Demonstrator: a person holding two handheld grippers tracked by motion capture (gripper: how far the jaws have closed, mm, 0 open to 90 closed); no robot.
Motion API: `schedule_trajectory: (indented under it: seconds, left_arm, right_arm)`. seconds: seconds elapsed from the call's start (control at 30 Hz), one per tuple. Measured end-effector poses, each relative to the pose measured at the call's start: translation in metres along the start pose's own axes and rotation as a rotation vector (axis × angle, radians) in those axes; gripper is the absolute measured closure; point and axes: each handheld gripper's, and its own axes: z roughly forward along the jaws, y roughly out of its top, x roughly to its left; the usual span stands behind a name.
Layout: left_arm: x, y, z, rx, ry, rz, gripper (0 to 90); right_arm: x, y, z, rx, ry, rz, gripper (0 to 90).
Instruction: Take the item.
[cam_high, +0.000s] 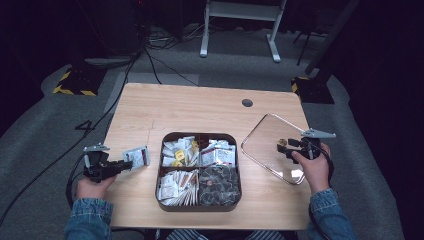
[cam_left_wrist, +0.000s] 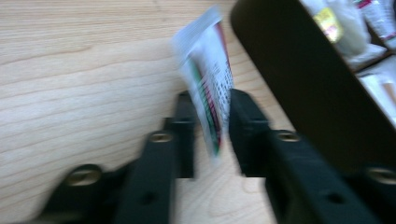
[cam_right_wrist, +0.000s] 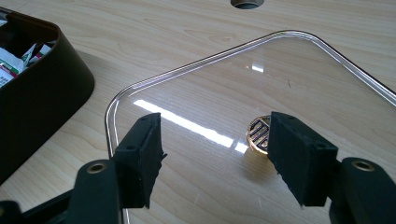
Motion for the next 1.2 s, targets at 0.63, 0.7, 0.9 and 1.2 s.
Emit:
schedule_trajectory:
  seconds: [0.63, 0.7, 0.9, 1.2]
  left_arm:
    - [-0.011, 0.009, -0.013, -0.096, 0.180, 0.025, 44.2]
    - [-0.014, 0.009, -0.016, -0.114, 0.177, 0.038, 44.2]
    - [-0.031, 0.007, -0.029, -0.213, 0.115, 0.113, 44.5]
    - [-0.055, 0.002, -0.037, -0.256, 0.071, 0.216, 45.1]
  right_arm:
    - [-0.003, -0.002, -0.004, -0.009, -0.010, 0.005, 36.0]
    - [-0.003, -0.002, -0.004, -0.011, -0.011, 0.005, 36.0]
    - [-0.004, -0.004, -0.007, -0.015, -0.020, 0.005, 35.9]
    - [-0.006, -0.005, -0.010, -0.025, -0.029, 0.007, 35.9]
